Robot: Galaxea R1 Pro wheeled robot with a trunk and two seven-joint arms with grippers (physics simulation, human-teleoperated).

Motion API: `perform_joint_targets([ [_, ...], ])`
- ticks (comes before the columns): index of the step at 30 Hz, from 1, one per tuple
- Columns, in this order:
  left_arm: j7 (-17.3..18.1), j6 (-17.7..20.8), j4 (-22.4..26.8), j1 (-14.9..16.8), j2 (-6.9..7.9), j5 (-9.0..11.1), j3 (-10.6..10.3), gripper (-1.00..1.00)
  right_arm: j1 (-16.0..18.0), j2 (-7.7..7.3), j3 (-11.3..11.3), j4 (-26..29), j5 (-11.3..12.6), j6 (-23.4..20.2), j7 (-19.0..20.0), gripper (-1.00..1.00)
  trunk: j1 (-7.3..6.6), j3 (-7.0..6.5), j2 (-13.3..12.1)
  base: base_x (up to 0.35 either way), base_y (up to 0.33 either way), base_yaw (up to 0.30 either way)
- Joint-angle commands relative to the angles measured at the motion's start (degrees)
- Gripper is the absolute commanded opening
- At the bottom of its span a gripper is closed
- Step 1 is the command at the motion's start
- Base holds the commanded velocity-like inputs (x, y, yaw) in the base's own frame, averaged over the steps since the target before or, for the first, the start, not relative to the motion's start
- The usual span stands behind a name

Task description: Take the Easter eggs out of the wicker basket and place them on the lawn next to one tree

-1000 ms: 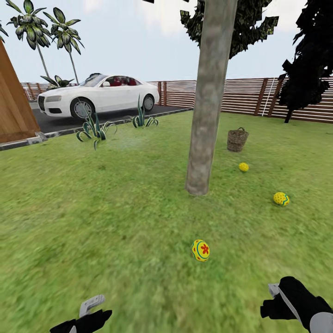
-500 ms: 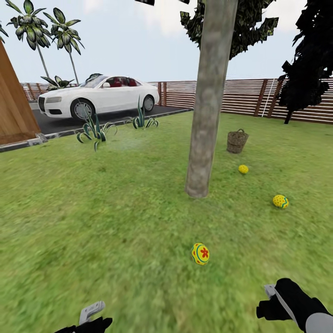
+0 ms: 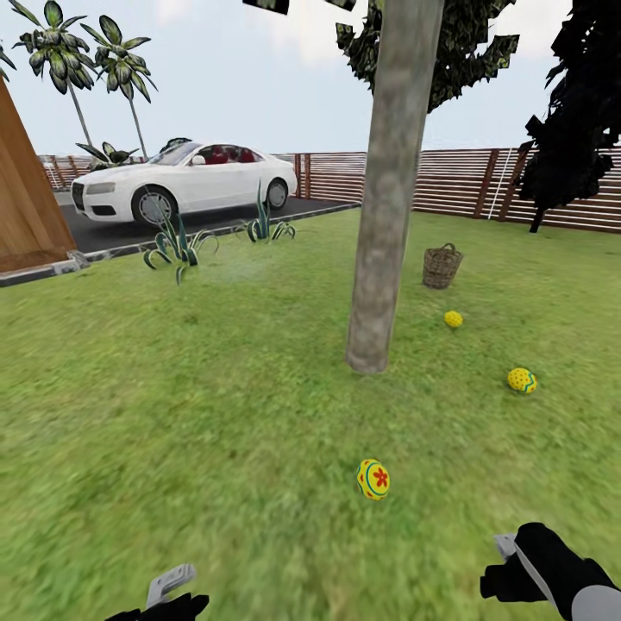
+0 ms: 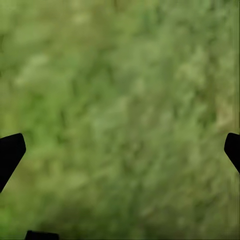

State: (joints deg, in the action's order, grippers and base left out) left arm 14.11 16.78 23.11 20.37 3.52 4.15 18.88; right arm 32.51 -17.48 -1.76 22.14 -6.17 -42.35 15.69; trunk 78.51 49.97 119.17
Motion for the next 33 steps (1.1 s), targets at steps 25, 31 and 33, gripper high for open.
perform_joint_targets([
  [25,0.13,0.54,0.00,0.02,0.34,0.42,0.45,1.00,0.01,-0.18,-0.20,0.01,-0.69,-0.19,0.48,1.00,-5.51,-4.44,-10.02,0.000,0.000,0.000],
  [31,0.13,0.53,0.00,0.02,0.34,0.42,0.46,1.00,0.01,-0.11,-0.26,0.01,-0.69,-0.19,0.47,1.00,-6.82,-5.52,-12.42,0.000,0.000,0.000],
  [33,0.13,0.53,0.00,0.02,0.34,0.42,0.41,1.00,0.01,-0.10,-0.26,0.01,-0.69,-0.19,0.48,1.00,-7.26,-5.88,-13.23,0.000,0.000,0.000],
])
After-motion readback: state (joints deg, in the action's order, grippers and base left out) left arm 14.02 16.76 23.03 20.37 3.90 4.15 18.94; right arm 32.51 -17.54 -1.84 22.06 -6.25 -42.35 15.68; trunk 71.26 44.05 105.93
